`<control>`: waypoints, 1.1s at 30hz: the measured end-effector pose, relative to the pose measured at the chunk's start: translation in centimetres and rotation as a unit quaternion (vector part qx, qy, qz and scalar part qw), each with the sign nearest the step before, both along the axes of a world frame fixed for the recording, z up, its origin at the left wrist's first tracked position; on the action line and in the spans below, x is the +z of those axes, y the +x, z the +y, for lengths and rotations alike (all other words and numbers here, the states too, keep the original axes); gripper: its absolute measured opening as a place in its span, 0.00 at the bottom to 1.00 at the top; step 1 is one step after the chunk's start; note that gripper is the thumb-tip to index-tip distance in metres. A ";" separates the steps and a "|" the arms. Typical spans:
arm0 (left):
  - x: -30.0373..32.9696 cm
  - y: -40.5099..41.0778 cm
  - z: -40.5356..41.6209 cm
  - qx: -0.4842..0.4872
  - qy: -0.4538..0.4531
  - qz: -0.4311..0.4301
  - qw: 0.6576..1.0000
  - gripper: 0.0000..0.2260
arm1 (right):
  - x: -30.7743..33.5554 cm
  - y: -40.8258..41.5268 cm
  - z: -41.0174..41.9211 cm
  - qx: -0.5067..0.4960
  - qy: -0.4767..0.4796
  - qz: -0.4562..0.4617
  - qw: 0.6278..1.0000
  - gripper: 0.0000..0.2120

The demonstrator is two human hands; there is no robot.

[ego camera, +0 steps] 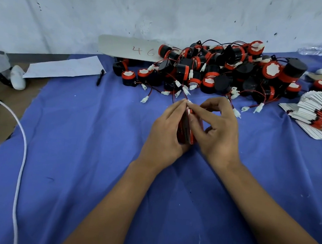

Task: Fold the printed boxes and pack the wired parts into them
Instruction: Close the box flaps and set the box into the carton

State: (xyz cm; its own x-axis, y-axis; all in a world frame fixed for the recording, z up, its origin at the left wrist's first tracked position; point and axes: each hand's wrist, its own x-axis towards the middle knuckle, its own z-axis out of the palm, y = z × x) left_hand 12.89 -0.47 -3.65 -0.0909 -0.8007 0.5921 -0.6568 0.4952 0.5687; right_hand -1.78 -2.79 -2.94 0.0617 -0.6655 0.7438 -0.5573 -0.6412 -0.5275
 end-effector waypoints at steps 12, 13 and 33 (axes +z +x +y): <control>0.5 -0.5 0.2 -0.034 0.001 -0.021 0.999 0.36 | 0.0 -1.7 -1.0 0.288 0.273 -0.306 0.866 0.17; 0.6 -0.5 0.1 -0.041 -0.003 -0.021 0.999 0.36 | 0.1 -1.7 -1.0 0.314 0.289 -0.324 0.844 0.17; -0.3 0.2 0.0 -0.119 0.114 0.107 0.981 0.45 | -0.5 -1.3 -1.0 0.278 0.317 -0.325 0.847 0.15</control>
State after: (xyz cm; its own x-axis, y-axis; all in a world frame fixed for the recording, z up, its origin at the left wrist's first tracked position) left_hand 13.11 -0.50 -3.90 -0.1846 -0.8857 0.4259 -0.3922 0.4637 0.7945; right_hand -3.06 -3.82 -3.45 0.2122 -0.9459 0.2456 0.2778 -0.1825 -0.9431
